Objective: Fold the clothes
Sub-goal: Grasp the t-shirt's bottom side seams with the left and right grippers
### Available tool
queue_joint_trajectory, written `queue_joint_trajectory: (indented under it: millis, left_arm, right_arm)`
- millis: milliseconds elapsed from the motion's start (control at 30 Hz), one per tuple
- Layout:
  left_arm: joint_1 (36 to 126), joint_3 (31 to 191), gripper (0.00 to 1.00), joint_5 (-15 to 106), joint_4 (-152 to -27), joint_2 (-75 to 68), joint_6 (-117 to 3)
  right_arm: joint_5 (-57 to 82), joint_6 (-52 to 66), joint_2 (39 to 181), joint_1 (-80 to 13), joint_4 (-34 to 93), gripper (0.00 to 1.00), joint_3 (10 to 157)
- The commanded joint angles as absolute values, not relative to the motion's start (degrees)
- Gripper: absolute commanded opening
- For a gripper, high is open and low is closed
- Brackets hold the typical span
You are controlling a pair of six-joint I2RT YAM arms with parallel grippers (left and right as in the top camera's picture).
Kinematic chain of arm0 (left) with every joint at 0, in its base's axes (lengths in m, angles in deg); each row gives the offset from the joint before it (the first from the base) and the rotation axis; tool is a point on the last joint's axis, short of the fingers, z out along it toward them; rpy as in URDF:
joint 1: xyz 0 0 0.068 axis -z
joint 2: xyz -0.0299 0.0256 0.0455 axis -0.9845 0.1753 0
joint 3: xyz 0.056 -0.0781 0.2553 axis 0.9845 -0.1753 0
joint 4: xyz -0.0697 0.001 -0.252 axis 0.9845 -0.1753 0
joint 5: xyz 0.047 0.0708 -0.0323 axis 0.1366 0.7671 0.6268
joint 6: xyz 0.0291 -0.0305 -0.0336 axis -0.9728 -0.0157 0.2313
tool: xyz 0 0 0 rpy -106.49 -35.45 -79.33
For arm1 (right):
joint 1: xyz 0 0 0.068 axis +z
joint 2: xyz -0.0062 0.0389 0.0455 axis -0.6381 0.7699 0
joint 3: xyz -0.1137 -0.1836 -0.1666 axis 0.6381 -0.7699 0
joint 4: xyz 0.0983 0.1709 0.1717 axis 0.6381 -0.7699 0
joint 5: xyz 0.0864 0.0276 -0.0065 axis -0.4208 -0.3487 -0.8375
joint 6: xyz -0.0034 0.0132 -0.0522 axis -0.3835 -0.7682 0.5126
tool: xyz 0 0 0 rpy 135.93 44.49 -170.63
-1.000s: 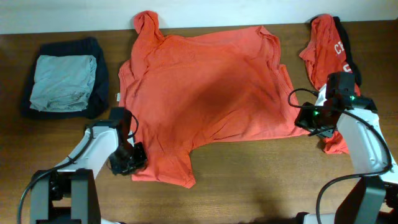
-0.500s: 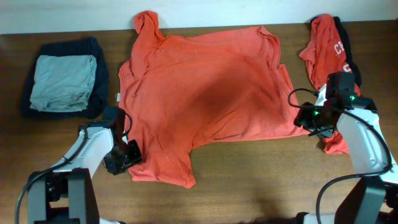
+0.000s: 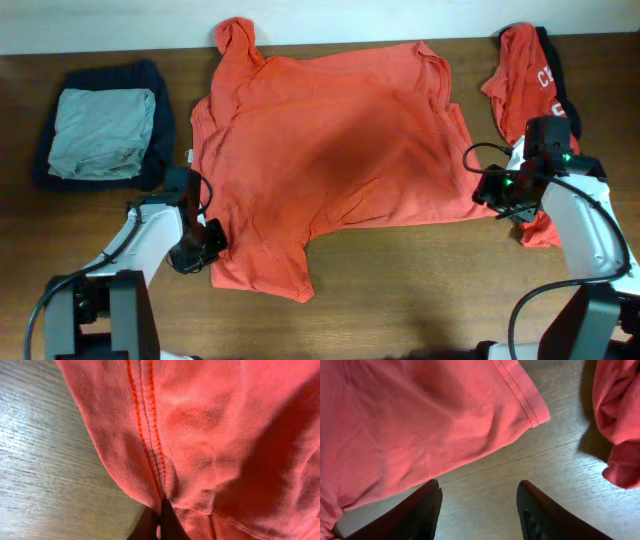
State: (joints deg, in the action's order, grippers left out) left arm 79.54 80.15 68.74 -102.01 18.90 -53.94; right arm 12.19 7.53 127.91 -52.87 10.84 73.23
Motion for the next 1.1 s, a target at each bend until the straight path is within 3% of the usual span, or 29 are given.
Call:
queue_joint_trajectory:
  millis: [0, 667, 933, 1000, 1067]
  left_arm:
    - [78.99, 80.72, 0.01, 69.55, -100.85, 18.20, -54.03]
    - [71.72, 88.72, 0.01, 69.55, -97.52, 13.94, -54.49]
    - [71.10, 88.72, 0.01, 69.53, -97.52, 13.94, -54.49]
    - [71.10, 88.72, 0.01, 69.53, -97.52, 13.94, -54.49]
    - [71.10, 88.72, 0.01, 69.53, -97.55, 13.94, -54.49]
  right_arm:
    - [12.08, 6.80, 128.61, -53.24, 11.71, 0.53, 72.77]
    - [12.87, 6.61, 141.79, -53.17, 17.55, 0.53, 72.77]
    - [19.97, 6.63, 145.29, -53.19, 17.83, 0.52, 72.77]
    - [19.93, 6.61, 145.38, -53.19, 18.18, 0.52, 72.77]
    - [19.95, 6.61, 145.38, -53.19, 18.38, 0.43, 72.77]
